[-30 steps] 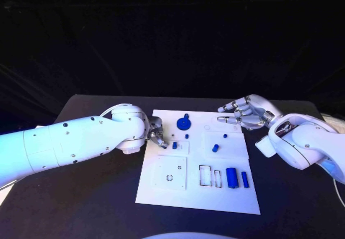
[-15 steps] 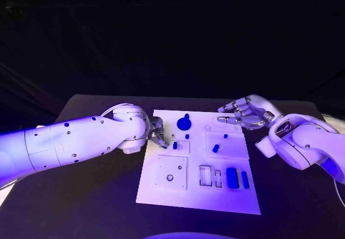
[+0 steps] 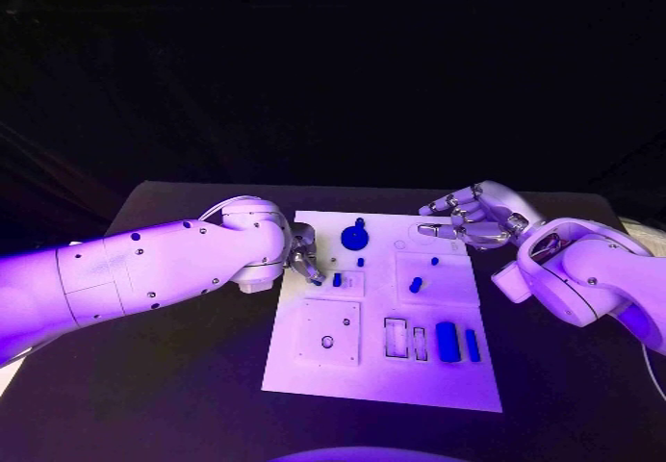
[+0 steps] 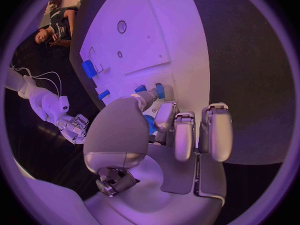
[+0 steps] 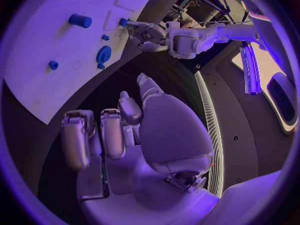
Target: Assemble the parts on the task board
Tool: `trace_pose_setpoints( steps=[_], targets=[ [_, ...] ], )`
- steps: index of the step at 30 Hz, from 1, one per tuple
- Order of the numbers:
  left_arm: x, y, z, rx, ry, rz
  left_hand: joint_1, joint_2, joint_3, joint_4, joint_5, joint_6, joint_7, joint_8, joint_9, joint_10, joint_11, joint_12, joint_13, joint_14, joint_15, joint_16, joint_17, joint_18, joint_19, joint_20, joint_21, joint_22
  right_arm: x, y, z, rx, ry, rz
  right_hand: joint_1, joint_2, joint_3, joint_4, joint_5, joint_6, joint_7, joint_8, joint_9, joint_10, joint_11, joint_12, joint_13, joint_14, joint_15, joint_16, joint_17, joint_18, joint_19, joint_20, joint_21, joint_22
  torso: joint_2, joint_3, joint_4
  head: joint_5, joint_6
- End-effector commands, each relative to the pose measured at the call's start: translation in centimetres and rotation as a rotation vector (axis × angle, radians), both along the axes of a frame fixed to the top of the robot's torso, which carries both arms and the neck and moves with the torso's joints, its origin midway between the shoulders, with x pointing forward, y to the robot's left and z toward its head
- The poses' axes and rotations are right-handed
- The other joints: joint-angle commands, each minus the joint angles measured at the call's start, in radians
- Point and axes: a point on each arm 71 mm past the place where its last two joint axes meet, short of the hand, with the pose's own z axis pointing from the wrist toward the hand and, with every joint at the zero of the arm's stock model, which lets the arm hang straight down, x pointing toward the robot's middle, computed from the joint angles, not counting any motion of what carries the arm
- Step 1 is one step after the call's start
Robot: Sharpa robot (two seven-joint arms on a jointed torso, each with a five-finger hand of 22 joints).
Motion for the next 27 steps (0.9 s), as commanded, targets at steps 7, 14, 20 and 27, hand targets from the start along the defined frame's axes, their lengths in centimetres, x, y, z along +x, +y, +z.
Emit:
trace_pose_setpoints(
  steps=[7, 14, 20, 27],
  targets=[
    [-0.90, -0.31, -1.86, 0.051, 0.082, 0.001, -0.014, 0.007, 0.065, -0.054, 0.002, 0.007, -0.013, 0.010, 0.002, 0.010, -0.003, -0.004, 0.001, 0.105, -0.004, 0.003, 0.263, -0.005, 0.051, 0.000, -0.002, 0.179, -0.17, 0.25, -0.02, -0.001, -0.004, 0.021, 0.003, 0.007, -0.005, 0.002, 0.004, 0.010, -0.001, 0.004, 0.002, -0.004, -0.005, -0.001, -0.001, 0.054, 0.000, -0.003, 0.024, 0.015, -0.007, -0.001, -0.006, 0.122, -0.001, -0.0003, 0.0009, -0.003, -0.005],
    [-0.77, -0.24, -1.89, 0.041, 0.071, 0.015, -0.069, -0.013, 0.061, -0.040, 0.011, 0.019, -0.022, 0.021, 0.004, 0.016, -0.010, 0.001, 0.007, 0.105, -0.010, 0.003, 0.263, -0.006, 0.054, -0.005, 0.002, 0.184, -0.15, 0.21, -0.04, -0.001, -0.004, 0.020, 0.003, 0.007, -0.005, 0.002, 0.004, 0.010, -0.001, 0.004, 0.002, -0.004, -0.005, -0.001, -0.001, 0.054, 0.000, -0.003, 0.024, 0.015, -0.007, -0.001, -0.006, 0.122, -0.001, -0.0005, 0.0014, -0.004, -0.004],
    [-0.68, -0.21, -1.90, 0.037, 0.067, 0.022, -0.118, -0.020, 0.048, -0.020, 0.013, 0.033, -0.028, 0.027, 0.003, 0.021, -0.015, 0.006, 0.012, 0.105, -0.014, 0.003, 0.263, -0.008, 0.058, -0.008, 0.007, 0.190, -0.14, 0.18, -0.07, -0.002, -0.003, 0.019, 0.003, 0.007, -0.005, 0.002, 0.004, 0.010, -0.001, 0.004, 0.002, -0.004, -0.005, -0.001, -0.001, 0.054, 0.000, -0.003, 0.024, 0.015, -0.007, -0.001, -0.006, 0.122, -0.001, -0.0001, 0.0002, -0.002, -0.005],
    [-0.66, -0.26, -1.93, 0.039, 0.069, 0.019, -0.172, -0.026, 0.027, 0.007, 0.013, 0.048, -0.033, 0.031, 0.000, 0.026, -0.019, 0.010, 0.017, 0.105, -0.017, 0.003, 0.263, -0.009, 0.061, -0.012, 0.011, 0.194, -0.16, 0.16, -0.09, -0.002, -0.003, 0.019, 0.003, 0.007, -0.005, 0.002, 0.004, 0.010, -0.001, 0.004, 0.002, -0.004, -0.005, -0.001, -0.001, 0.054, 0.000, -0.003, 0.024, 0.015, -0.007, -0.001, -0.006, 0.122, -0.001, 0.0004, 0.0002, -0.004, -0.005]
  ],
)
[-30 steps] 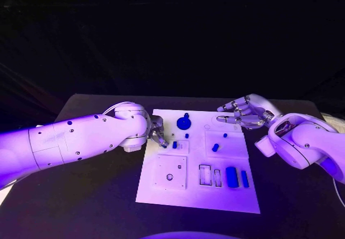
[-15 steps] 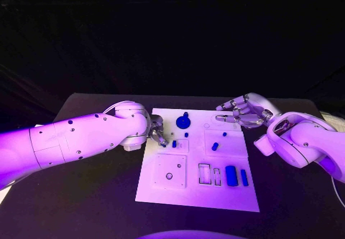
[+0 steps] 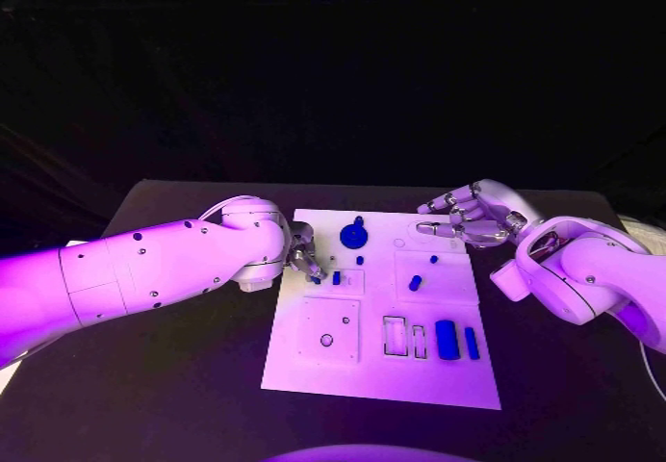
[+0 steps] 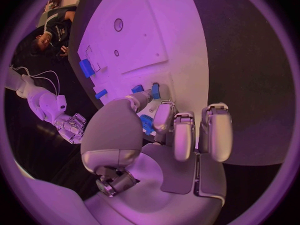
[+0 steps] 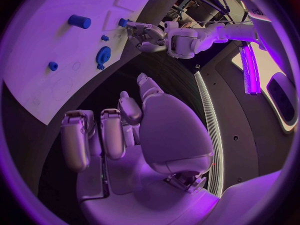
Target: Assemble the parts on the task board
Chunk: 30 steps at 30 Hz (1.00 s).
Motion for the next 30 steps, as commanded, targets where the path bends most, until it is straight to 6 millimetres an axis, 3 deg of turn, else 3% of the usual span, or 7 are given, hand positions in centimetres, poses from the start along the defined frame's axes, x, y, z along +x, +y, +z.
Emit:
trace_pose_setpoints(
  steps=[1, 17, 30],
  targets=[
    [-0.89, -0.36, -1.50, 0.039, 0.073, 0.004, -0.017, -0.002, -0.004, 0.007, -0.006, 0.007, -0.001, 0.001, -0.002, 0.006, -0.003, 0.004, 0.001, 0.105, -0.010, 0.003, 0.263, -0.009, 0.059, -0.008, 0.005, 0.194, -0.10, 0.13, -0.02, -0.003, -0.004, 0.017, 0.003, 0.007, -0.005, 0.002, 0.005, 0.010, -0.001, 0.004, 0.001, -0.004, -0.005, -0.001, -0.001, 0.054, 0.000, -0.003, 0.023, 0.015, -0.007, -0.001, -0.006, 0.121, 0.000, 0.0004, -0.0002, -0.002, 0.000],
    [-0.70, -0.25, -1.58, 0.048, 0.074, 0.005, -0.076, -0.014, -0.028, 0.035, -0.007, 0.028, -0.008, 0.014, -0.003, 0.013, -0.009, 0.011, 0.009, 0.105, -0.015, 0.003, 0.263, -0.010, 0.062, -0.012, 0.008, 0.200, -0.15, 0.09, 0.00, -0.002, -0.005, 0.017, 0.004, 0.008, -0.006, 0.002, 0.006, 0.010, -0.001, 0.004, 0.001, -0.005, -0.005, -0.003, -0.003, 0.054, -0.001, -0.005, 0.019, 0.016, -0.009, -0.002, -0.008, 0.119, 0.000, 0.0000, -0.0004, -0.003, 0.000],
    [-0.47, 0.19, -1.59, 0.060, 0.063, 0.014, -0.068, -0.016, -0.025, 0.024, -0.005, 0.031, -0.014, 0.022, 0.001, 0.014, -0.014, 0.011, 0.010, 0.105, -0.018, 0.003, 0.263, -0.010, 0.061, -0.015, 0.007, 0.199, -0.14, 0.06, -0.05, -0.003, -0.003, 0.017, 0.004, 0.008, -0.006, 0.002, 0.006, 0.010, -0.001, 0.004, 0.001, -0.005, -0.005, -0.003, -0.003, 0.054, -0.001, -0.005, 0.019, 0.016, -0.009, -0.002, -0.008, 0.119, 0.000, -0.0007, 0.0006, -0.003, 0.001]
  ],
)
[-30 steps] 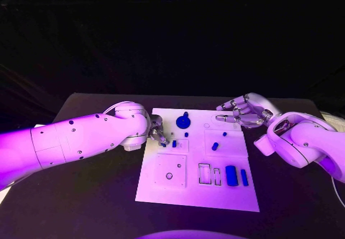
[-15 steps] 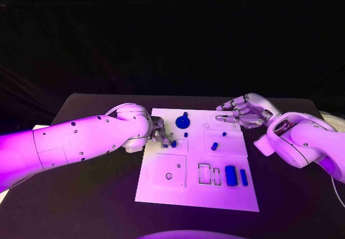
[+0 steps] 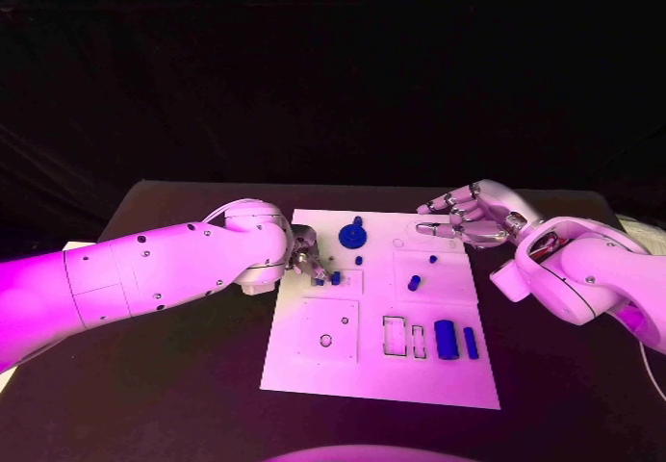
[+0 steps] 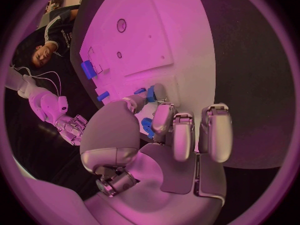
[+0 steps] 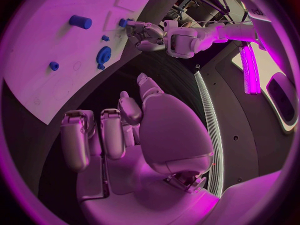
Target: Assemble the parts on the task board
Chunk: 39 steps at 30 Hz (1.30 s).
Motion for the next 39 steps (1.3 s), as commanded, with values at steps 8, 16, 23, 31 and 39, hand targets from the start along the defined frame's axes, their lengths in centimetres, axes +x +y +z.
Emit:
trace_pose_setpoints(
  steps=[8, 16, 23, 31, 39],
  targets=[
    [-0.25, 0.85, -1.05, 0.071, 0.027, 0.040, 0.065, 0.018, 0.046, -0.068, 0.023, -0.008, -0.009, 0.015, 0.007, 0.005, -0.009, 0.004, 0.002, 0.102, -0.013, 0.003, 0.263, -0.010, 0.064, -0.011, 0.003, 0.199, -0.08, 0.20, -0.06, -0.003, -0.002, 0.019, 0.004, 0.008, -0.006, 0.002, 0.006, 0.007, 0.003, 0.004, 0.002, -0.005, -0.005, -0.003, -0.001, 0.054, -0.001, -0.005, 0.020, 0.016, -0.009, -0.002, -0.004, 0.119, 0.000, -0.0003, 0.0004, 0.000, 0.000],
    [-0.27, 0.95, -0.93, 0.075, 0.010, 0.041, 0.109, 0.028, 0.086, -0.121, 0.043, -0.018, -0.006, 0.026, 0.013, 0.006, -0.008, 0.001, 0.001, 0.102, -0.012, 0.003, 0.263, -0.010, 0.065, -0.012, 0.002, 0.200, -0.07, 0.23, -0.10, -0.003, -0.001, 0.020, 0.004, 0.008, -0.007, 0.002, 0.007, 0.007, 0.003, 0.004, 0.002, -0.005, -0.005, -0.003, -0.001, 0.054, -0.001, -0.005, 0.020, 0.016, -0.009, -0.002, -0.004, 0.119, 0.000, 0.0002, 0.0011, 0.000, -0.003],
    [-0.26, 1.01, -0.82, 0.079, -0.006, 0.043, 0.121, 0.036, 0.101, -0.134, 0.045, -0.021, -0.004, 0.030, 0.014, 0.005, -0.006, -0.003, -0.003, 0.102, -0.011, 0.003, 0.263, -0.010, 0.065, -0.011, 0.002, 0.200, -0.07, 0.24, -0.11, -0.003, -0.001, 0.021, 0.003, 0.008, -0.007, 0.002, 0.007, 0.007, 0.003, 0.004, 0.002, -0.005, -0.005, -0.003, -0.001, 0.054, -0.001, -0.005, 0.020, 0.016, -0.009, -0.002, -0.004, 0.119, 0.000, 0.0006, -0.0001, 0.001, -0.004],
    [-0.27, 1.05, -0.72, 0.079, -0.025, 0.046, 0.123, 0.042, 0.105, -0.135, 0.045, -0.022, -0.002, 0.031, 0.014, 0.005, -0.005, -0.005, -0.004, 0.102, -0.010, 0.003, 0.263, -0.010, 0.065, -0.011, 0.002, 0.201, -0.08, 0.24, -0.11, -0.003, 0.000, 0.022, 0.002, 0.009, -0.008, 0.003, 0.007, 0.007, 0.003, 0.004, 0.002, -0.005, -0.005, -0.002, 0.000, 0.054, -0.001, -0.005, 0.020, 0.016, -0.009, -0.002, -0.004, 0.119, 0.000, 0.0006, 0.0002, 0.002, -0.005],
    [-0.37, 1.14, -0.69, 0.073, -0.051, 0.054, 0.122, 0.048, 0.108, -0.134, 0.043, -0.023, -0.001, 0.032, 0.014, 0.004, -0.004, -0.006, -0.006, 0.102, -0.010, 0.003, 0.263, -0.011, 0.067, -0.010, 0.006, 0.205, -0.08, 0.21, -0.12, -0.003, 0.001, 0.021, 0.002, 0.009, -0.008, 0.003, 0.007, 0.007, 0.003, 0.004, 0.002, -0.005, -0.005, -0.002, 0.000, 0.054, -0.001, -0.005, 0.020, 0.016, -0.009, -0.002, -0.004, 0.119, 0.000, 0.0000, 0.0007, 0.004, -0.007]
  ],
)
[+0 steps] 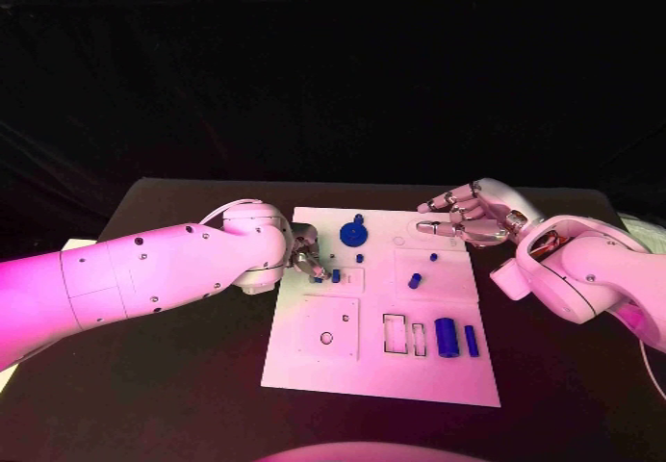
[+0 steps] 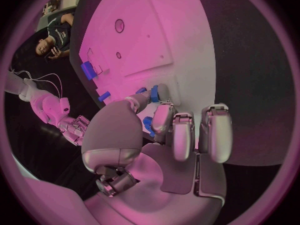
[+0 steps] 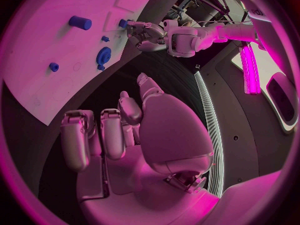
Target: Assemble the parts on the task board
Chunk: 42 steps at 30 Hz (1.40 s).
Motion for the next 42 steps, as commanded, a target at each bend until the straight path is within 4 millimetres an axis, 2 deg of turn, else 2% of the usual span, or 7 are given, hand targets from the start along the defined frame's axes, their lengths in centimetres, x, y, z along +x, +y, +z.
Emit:
trace_pose_setpoints(
  steps=[1, 17, 25, 42],
  targets=[
    [0.00, 1.09, -0.70, 0.075, -0.013, 0.070, 0.028, 0.033, 0.058, -0.056, 0.002, -0.013, -0.003, 0.006, 0.001, 0.001, -0.001, -0.006, -0.001, 0.105, -0.007, 0.003, 0.264, -0.011, 0.067, -0.003, 0.006, 0.205, -0.09, 0.15, -0.03, -0.003, -0.001, 0.019, 0.002, 0.009, -0.005, 0.000, 0.007, 0.007, 0.003, 0.004, 0.001, -0.005, -0.005, -0.002, 0.000, 0.054, -0.001, -0.005, 0.020, 0.016, -0.005, 0.002, -0.004, 0.119, 0.000, -0.0003, 0.0003, 0.002, 0.000],
    [-0.13, 1.33, -0.55, 0.046, -0.055, 0.094, 0.028, 0.038, 0.060, -0.056, 0.000, -0.013, -0.003, 0.008, 0.002, 0.004, 0.000, -0.002, 0.005, 0.105, -0.006, 0.003, 0.264, -0.013, 0.071, -0.003, 0.012, 0.211, -0.05, 0.10, -0.05, -0.004, 0.000, 0.018, 0.002, 0.009, -0.005, 0.000, 0.007, 0.007, 0.003, 0.004, 0.001, -0.005, -0.005, -0.002, 0.000, 0.054, -0.001, -0.005, 0.020, 0.016, -0.005, 0.002, -0.004, 0.119, 0.000, -0.0005, -0.0011, 0.003, -0.005],
    [-0.14, 1.49, -0.59, 0.051, -0.051, 0.094, 0.028, 0.038, 0.060, -0.056, 0.000, -0.013, -0.003, 0.008, 0.002, 0.004, 0.000, -0.002, 0.005, 0.105, -0.006, 0.003, 0.264, -0.013, 0.071, -0.003, 0.012, 0.211, -0.05, 0.10, -0.07, -0.005, 0.002, 0.019, 0.002, 0.009, -0.005, 0.000, 0.007, 0.007, 0.003, 0.004, 0.001, -0.005, -0.005, -0.002, 0.000, 0.054, -0.001, -0.005, 0.020, 0.016, -0.005, 0.002, -0.004, 0.119, 0.000, -0.0007, 0.0009, 0.003, -0.006],
    [-0.43, 1.51, -0.85, 0.070, -0.025, 0.076, 0.027, 0.040, 0.061, -0.055, -0.001, -0.013, -0.003, 0.009, 0.003, 0.005, 0.000, -0.001, 0.005, 0.105, -0.006, 0.003, 0.264, -0.013, 0.071, -0.003, 0.012, 0.210, -0.06, 0.12, -0.08, -0.006, 0.004, 0.022, 0.002, 0.009, -0.005, 0.000, 0.007, 0.007, 0.003, 0.004, 0.001, -0.005, -0.005, -0.002, 0.000, 0.054, -0.001, -0.005, 0.020, 0.016, -0.005, 0.002, -0.004, 0.119, 0.000, -0.0005, 0.0003, 0.006, -0.009]
  ],
)
